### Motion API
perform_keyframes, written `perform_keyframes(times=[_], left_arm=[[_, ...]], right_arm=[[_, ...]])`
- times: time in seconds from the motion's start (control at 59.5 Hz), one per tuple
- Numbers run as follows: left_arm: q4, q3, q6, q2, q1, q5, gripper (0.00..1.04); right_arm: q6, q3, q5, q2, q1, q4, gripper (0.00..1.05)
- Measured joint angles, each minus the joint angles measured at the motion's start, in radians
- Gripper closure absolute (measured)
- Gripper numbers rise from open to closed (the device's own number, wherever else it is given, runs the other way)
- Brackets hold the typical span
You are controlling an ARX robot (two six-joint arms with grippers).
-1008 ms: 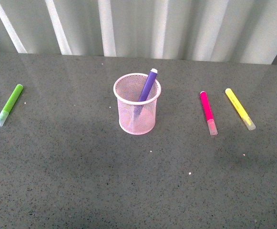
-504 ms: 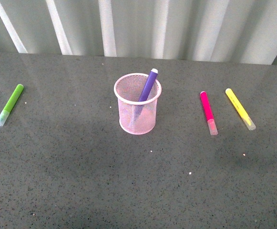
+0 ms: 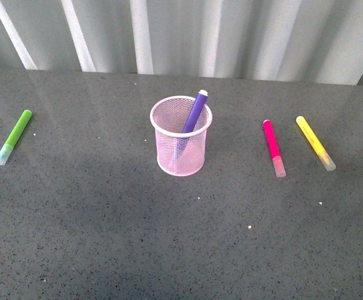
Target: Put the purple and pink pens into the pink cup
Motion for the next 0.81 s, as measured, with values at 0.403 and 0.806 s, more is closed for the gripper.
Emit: perform_keyframes(times=[0.403,0.806], left_arm=[[0.000,0.000,0.000,0.000,0.000,0.000,0.07],[0.000,0.000,0.000,0.000,0.000,0.000,0.07]], right_arm=[[0.034,0.480,0.144,0.623,0.281,-0.119,0.07],[0.392,0.763,0.154,0.909,0.465,-0.206,0.07]])
